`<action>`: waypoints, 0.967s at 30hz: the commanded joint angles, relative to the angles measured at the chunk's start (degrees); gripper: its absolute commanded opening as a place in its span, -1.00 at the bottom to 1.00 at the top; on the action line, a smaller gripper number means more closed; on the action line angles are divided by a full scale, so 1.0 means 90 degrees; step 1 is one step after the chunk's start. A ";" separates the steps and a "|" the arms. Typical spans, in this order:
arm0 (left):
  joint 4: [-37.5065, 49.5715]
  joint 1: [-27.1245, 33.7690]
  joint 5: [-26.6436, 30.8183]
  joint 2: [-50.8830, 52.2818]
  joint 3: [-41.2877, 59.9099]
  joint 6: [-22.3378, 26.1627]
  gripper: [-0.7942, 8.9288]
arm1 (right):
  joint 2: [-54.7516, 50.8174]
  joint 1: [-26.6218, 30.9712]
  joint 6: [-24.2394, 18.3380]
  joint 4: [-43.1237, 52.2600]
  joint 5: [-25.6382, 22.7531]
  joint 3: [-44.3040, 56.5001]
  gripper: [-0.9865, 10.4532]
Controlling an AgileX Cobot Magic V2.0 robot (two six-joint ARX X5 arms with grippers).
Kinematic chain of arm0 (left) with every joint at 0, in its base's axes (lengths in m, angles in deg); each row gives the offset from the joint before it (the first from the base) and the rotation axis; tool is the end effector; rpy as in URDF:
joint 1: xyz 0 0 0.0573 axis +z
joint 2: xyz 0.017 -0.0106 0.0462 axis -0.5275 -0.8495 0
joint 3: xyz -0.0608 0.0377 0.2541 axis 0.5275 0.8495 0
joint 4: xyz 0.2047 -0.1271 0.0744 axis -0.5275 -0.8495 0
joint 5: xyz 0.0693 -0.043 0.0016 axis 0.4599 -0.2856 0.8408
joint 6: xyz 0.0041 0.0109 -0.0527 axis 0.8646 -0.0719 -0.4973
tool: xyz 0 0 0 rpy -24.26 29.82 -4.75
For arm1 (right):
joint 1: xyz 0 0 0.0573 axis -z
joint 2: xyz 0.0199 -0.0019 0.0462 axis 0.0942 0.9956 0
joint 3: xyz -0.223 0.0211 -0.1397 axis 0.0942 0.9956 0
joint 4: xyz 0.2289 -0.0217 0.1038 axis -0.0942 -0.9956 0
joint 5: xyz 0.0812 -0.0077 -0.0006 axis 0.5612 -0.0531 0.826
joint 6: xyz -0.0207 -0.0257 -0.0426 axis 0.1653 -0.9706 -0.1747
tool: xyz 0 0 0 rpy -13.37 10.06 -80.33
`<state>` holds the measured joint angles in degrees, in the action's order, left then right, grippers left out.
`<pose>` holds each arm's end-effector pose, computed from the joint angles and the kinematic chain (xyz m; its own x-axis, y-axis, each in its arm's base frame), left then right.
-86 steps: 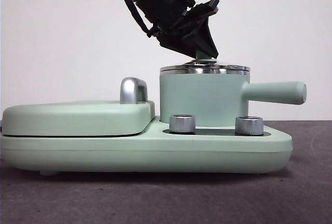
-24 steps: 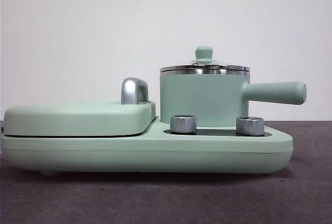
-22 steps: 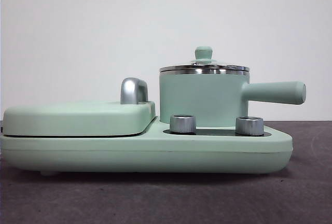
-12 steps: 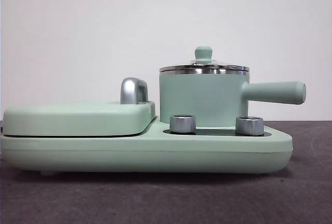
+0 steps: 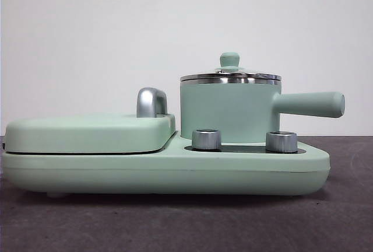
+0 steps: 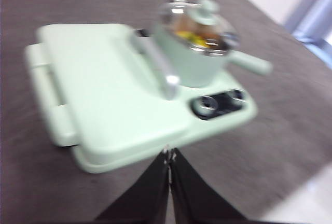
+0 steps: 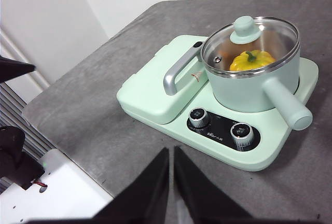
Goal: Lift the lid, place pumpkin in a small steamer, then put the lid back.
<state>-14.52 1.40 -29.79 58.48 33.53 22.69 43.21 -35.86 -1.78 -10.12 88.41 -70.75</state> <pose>0.0348 -0.0243 0.3077 0.7348 -0.5634 -0.3777 0.4819 0.8254 -0.2940 0.0031 0.0112 0.3257 0.6473 0.7095 -0.2786 -0.6087 0.7012 0.3714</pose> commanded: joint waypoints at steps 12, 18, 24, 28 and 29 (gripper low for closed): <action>0.3888 0.2280 0.0015 0.1389 0.3470 0.0663 -0.82 | 0.0022 -0.0049 -0.0051 0.0078 0.0002 -0.0027 -0.81; 0.4112 0.2725 0.0017 0.1734 0.4379 0.0950 -0.82 | 0.0022 -0.0049 -0.0051 0.0182 0.0002 -0.0027 -0.81; 0.4119 0.3026 0.0255 0.1732 0.4699 0.1049 -0.82 | 0.0022 -0.0049 -0.0051 0.0294 0.0002 -0.0027 -0.81; 0.4119 0.3140 0.0804 0.1734 0.4709 0.1144 -0.82 | 0.0022 -0.0049 -0.0051 0.0294 0.0002 -0.0029 -0.81; 0.4121 0.3160 0.0865 0.1734 0.4711 0.1144 -0.82 | 0.0022 -0.0049 -0.0051 0.0296 0.0002 -0.0029 -0.81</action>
<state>23.07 29.75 -22.60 73.98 74.84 31.94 43.21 -35.86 -1.78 -8.09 88.41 -70.73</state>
